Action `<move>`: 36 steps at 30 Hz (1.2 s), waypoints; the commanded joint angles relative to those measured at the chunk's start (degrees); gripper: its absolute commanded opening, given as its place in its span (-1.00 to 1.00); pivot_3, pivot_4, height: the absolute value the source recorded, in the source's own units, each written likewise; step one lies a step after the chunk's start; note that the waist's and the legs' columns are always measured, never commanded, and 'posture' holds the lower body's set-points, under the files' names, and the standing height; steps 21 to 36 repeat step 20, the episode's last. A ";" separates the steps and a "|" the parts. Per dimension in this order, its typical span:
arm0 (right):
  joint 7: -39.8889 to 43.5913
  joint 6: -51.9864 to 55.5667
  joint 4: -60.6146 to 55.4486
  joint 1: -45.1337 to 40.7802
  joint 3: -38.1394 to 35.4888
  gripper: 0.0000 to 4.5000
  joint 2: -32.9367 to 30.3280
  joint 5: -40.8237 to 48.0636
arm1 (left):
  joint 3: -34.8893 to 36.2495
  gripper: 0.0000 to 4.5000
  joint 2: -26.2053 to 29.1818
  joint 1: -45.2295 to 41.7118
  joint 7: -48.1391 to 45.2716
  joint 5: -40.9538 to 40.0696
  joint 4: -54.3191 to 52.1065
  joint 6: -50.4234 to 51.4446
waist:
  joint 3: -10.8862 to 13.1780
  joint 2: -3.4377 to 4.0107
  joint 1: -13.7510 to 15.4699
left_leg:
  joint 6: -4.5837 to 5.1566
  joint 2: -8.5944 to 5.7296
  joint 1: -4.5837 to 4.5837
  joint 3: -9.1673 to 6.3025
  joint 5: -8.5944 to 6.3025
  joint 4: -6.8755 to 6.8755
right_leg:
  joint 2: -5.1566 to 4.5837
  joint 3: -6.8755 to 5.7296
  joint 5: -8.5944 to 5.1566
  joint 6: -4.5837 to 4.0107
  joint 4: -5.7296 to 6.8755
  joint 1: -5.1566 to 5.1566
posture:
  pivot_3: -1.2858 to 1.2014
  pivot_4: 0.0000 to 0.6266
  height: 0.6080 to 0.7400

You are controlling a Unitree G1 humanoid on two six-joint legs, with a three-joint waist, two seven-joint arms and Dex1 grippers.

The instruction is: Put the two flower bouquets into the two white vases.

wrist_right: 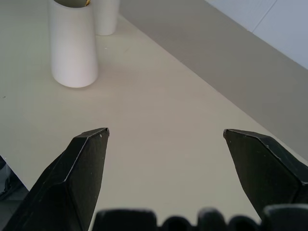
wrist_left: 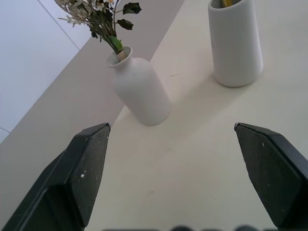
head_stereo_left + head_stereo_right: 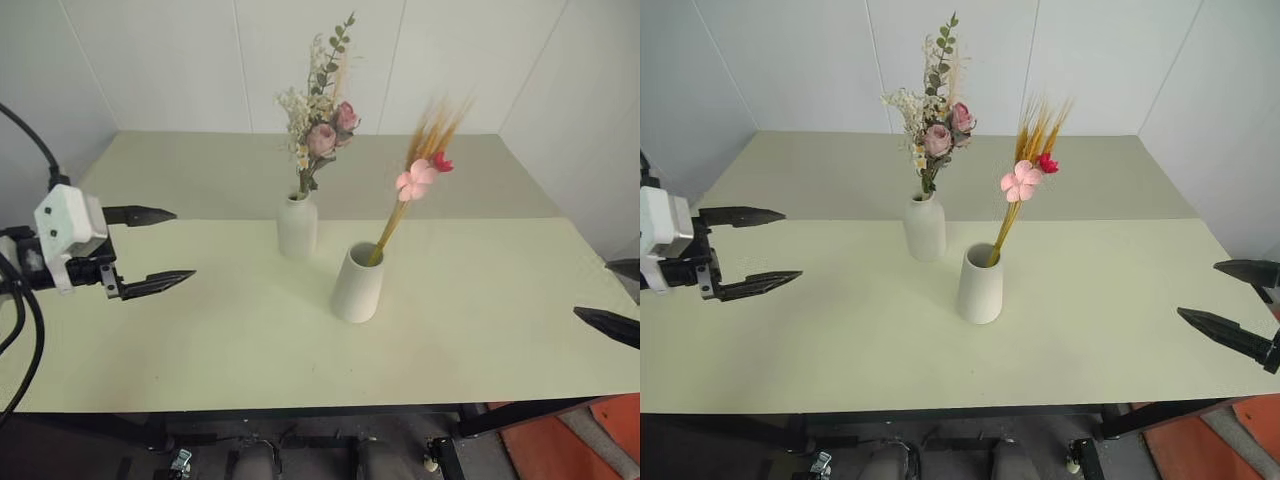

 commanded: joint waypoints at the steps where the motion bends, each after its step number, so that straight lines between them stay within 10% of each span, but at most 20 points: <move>1: -1.01 -0.35 0.36 -2.69 1.17 0.99 -1.61 -0.87 | 3.06 1.00 0.32 -0.54 0.98 -2.82 -3.66 1.07 | 0.00 0.00 0.01 | 0.00 -0.01 0.00 0.00 0.00 0.00 | -0.02 0.00 0.00 0.00 -0.01 0.01 | 0.03 -0.52 1.00; 20: 2.64 -6.46 11.37 -22.21 19.67 0.99 -3.14 -3.68 | 21.67 1.00 3.81 11.88 -2.12 -5.68 -12.30 11.32 | 0.01 0.02 -0.27 | -0.01 -0.02 0.10 0.18 -0.01 -0.07 | -0.15 0.00 -0.04 0.01 0.00 -0.02 | 0.03 -0.52 1.00; 36: 2.64 -6.46 11.37 -22.21 19.67 0.99 -3.14 -3.68 | 21.67 1.00 3.81 11.88 -2.12 -5.68 -12.30 11.32 | 0.01 0.02 -0.27 | -0.01 -0.02 0.10 0.18 -0.01 -0.07 | -0.15 0.00 -0.04 0.01 0.00 -0.02 | 0.03 -0.52 1.00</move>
